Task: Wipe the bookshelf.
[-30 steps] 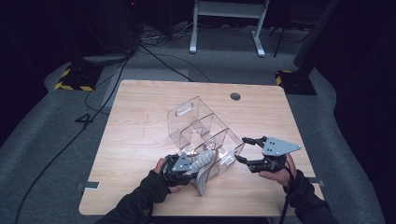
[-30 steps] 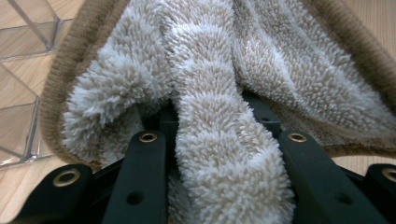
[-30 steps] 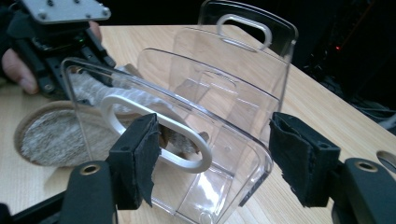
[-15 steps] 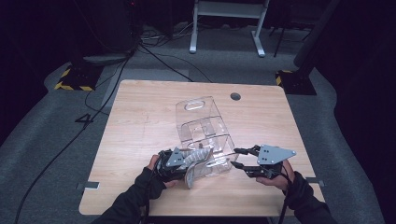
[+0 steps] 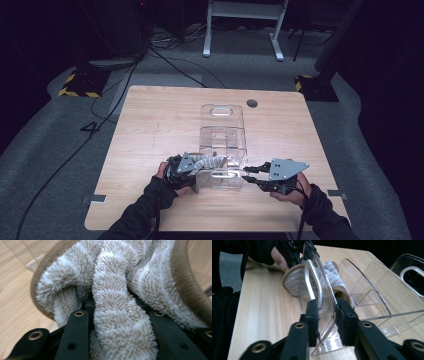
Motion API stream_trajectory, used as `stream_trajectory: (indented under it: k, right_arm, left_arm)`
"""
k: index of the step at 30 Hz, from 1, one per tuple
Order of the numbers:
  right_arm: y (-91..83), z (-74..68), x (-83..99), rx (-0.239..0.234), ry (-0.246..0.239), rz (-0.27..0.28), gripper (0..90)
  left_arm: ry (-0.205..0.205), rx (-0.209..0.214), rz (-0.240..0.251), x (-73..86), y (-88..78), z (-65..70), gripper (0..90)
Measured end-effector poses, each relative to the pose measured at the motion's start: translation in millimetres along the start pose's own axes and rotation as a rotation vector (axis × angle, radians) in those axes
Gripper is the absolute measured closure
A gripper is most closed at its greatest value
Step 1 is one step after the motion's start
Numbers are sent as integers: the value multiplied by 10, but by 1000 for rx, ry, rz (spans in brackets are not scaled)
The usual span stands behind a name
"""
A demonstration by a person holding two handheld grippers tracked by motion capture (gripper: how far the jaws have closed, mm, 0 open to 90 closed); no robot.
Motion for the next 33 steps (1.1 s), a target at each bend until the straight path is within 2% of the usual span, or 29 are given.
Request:
stream_trajectory:
  k: [4,7,8,9,11,12,14,16,20,22,24,29,33]
  right_arm:
    - [25,15,-3,6,13,8,824]
    - [33,6,-6,10,17,9,825]
    - [32,7,-5,8,21,9,826]
    - [34,9,-5,7,26,12,828]
    - [42,7,-7,11,37,15,831]
    - [42,7,-7,11,37,15,831]
    - [56,0,-22,18,46,12,831]
    - [68,-2,-37,20,49,8,833]
    - [97,-9,-66,23,64,6,837]
    - [116,-18,-88,26,72,3,838]
    - [129,-28,-105,28,71,1,841]
    - [163,-61,-137,14,80,11,849]
    - [207,-122,-188,23,93,8,856]
  left_arm:
    - [-4,-6,18,55,-129,-4,667]
    - [-38,-19,60,144,-322,-17,667]
    - [-38,-19,60,144,-322,-17,667]
    - [-63,-32,96,221,-481,-18,667]
    - [-96,-44,132,306,-658,-6,666]
    - [-96,-44,132,306,-658,-6,666]
    - [-85,-61,151,398,-826,60,666]
    - [-69,-37,151,480,-890,158,666]
    - [-13,12,108,516,-809,338,666]
    - [23,34,86,475,-718,402,666]
    - [40,54,69,417,-614,442,666]
    - [26,73,64,267,-395,465,665]
    - [46,55,57,131,-214,492,668]
Point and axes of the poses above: each handheld gripper's, and its own axes: y roughly forward along the jaws, x roughly out of its underside, z roughly to its right, the point moved 1 cm from there along y, roughly forward along the jaws, and after that the axes turned 9 degrees about -z, right-handed, at the moved point
